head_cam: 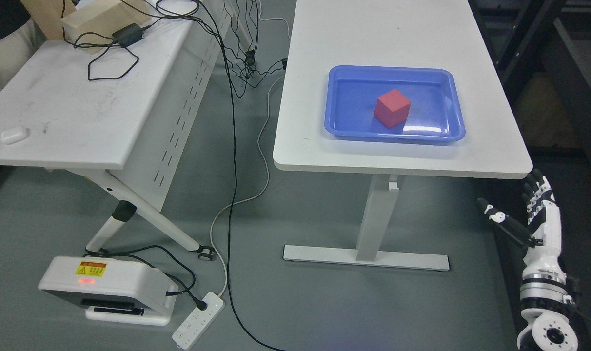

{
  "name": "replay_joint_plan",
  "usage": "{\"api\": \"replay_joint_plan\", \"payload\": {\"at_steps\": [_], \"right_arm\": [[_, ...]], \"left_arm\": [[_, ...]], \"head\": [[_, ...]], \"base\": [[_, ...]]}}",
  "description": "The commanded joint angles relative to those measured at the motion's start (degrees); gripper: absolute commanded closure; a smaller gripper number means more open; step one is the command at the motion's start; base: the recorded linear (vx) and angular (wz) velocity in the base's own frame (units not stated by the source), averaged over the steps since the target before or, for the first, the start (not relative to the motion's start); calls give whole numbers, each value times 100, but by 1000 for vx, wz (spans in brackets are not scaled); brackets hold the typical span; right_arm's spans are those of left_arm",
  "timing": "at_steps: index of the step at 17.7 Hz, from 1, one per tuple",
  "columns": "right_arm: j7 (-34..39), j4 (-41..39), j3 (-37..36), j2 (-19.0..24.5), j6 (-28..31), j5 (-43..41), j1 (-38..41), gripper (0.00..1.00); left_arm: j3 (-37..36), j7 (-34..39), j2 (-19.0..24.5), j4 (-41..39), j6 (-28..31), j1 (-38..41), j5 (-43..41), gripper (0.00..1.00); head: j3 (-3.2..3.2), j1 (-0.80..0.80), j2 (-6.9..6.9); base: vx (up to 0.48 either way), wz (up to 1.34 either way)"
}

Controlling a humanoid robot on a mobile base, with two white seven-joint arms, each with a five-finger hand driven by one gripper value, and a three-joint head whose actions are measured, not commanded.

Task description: Pick pink block from left shelf to tray

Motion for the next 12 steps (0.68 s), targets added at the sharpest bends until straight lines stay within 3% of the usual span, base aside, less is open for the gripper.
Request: {"api": "replay_joint_plan", "payload": {"at_steps": [1, 12], "right_arm": [[0, 7, -8, -100, -8, -2, -3, 0], [0, 7, -8, -100, 1, -2, -3, 0]], "left_arm": [[0, 4, 100, 0, 0, 52, -9, 0], [0, 4, 100, 0, 0, 52, -9, 0]], "head": [[0, 0, 0], [0, 0, 0]], "base": [[-97, 45], [-51, 28]]}}
